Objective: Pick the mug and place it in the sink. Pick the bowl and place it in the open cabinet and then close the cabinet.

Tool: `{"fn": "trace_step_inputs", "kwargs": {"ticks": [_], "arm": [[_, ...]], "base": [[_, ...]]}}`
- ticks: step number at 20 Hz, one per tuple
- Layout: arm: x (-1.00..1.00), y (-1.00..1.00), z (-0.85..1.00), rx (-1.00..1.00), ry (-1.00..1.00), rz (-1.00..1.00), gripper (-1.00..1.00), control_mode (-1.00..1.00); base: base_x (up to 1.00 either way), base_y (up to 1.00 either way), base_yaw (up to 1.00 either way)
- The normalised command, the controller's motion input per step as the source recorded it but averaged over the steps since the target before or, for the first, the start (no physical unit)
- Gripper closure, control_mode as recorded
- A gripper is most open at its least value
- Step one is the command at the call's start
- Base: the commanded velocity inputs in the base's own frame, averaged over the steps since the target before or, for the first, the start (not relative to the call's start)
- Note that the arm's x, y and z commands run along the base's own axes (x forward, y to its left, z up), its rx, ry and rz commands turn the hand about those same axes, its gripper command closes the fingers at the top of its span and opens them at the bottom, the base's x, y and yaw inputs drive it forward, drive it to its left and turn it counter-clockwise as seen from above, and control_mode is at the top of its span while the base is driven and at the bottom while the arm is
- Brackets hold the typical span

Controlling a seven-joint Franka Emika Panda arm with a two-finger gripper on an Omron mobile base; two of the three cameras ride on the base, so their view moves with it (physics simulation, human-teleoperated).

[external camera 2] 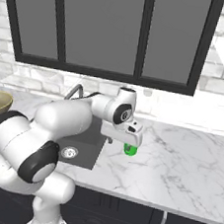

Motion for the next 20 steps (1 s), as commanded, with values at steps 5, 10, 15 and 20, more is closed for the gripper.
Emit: {"fn": "trace_step_inputs", "kwargs": {"ticks": [5,10,15,20], "arm": [[0.14,0.00,-0.04,0.00,-0.03,0.00,-1.00,-1.00],[0.03,-0.01,0.00,0.00,0.00,0.00,-1.00,-1.00],[0.00,-0.07,-0.02,0.00,0.00,0.00,-1.00,-1.00],[0.03,-0.06,-0.12,0.00,0.00,0.00,-1.00,-1.00]], "base": [[0.00,0.00,0.00],[0.00,0.00,0.00],[0.00,0.00,0.00],[0.00,0.00,0.00]]}}
